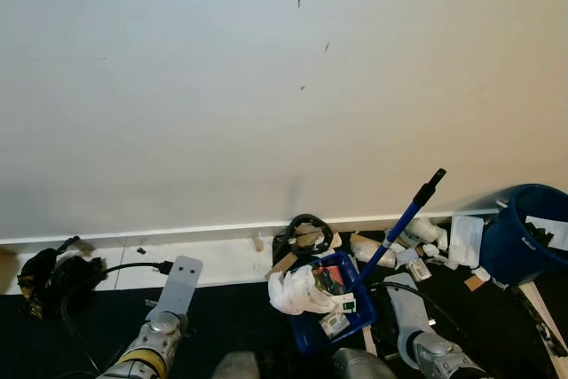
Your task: Sweep floor
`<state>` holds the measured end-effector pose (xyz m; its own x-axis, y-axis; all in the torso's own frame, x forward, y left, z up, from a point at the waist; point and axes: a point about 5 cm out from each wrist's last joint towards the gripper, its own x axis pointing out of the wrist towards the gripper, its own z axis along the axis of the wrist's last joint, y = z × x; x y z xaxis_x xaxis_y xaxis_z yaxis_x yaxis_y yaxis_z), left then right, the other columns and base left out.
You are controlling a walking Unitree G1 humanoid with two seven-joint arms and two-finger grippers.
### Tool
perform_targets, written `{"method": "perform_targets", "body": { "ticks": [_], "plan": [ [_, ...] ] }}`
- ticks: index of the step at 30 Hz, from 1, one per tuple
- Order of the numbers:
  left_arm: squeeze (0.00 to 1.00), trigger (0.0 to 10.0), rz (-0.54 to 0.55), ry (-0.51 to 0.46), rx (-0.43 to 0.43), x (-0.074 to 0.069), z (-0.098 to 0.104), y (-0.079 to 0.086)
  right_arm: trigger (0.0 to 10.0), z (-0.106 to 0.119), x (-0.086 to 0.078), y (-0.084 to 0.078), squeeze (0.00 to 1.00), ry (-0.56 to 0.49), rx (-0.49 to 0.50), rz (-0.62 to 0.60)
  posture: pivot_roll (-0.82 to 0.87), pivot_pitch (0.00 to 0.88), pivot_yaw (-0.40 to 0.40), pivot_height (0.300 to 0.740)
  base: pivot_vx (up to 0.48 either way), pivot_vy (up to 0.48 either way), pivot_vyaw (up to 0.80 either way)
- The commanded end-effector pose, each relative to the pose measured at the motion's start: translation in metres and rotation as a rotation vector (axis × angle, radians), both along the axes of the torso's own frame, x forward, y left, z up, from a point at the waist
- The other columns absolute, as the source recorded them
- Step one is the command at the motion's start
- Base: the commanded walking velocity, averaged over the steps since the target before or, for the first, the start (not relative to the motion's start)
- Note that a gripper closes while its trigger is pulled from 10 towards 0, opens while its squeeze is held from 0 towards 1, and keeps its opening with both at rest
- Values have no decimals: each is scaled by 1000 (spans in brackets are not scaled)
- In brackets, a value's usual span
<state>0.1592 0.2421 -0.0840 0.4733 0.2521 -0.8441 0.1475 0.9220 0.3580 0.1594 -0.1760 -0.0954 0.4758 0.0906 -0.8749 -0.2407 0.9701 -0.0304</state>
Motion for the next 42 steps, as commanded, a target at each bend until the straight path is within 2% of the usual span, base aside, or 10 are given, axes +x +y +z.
{"method": "perform_targets", "body": {
  "ticks": [1,15,23,31,40,42],
  "plan": [
    [0,10000,22,94,14,-28,-11,1,10000,1,1,-1,0,0,3,-3,181,0,-70,740,0,0,0],
    [0,10000,95,-5,26,-22,-6,10,10000,0,-1,-3,0,5,-7,16,175,0,-73,740,0,0,0],
    [0,10000,159,-45,15,-18,-4,9,10000,1,1,-4,0,-1,-10,21,175,0,-75,740,0,0,0],
    [0,10000,138,-88,23,-3,1,4,10000,2,5,-2,0,-14,0,16,173,0,-72,740,0,0,0],
    [0,10000,134,-129,31,6,4,-1,10000,3,7,-4,0,-34,-7,-23,162,0,-78,740,0,0,0],
    [0,10000,131,-174,24,17,8,-3,10000,6,13,-6,0,-62,11,-114,155,0,-76,740,0,0,0]
  ]
}}
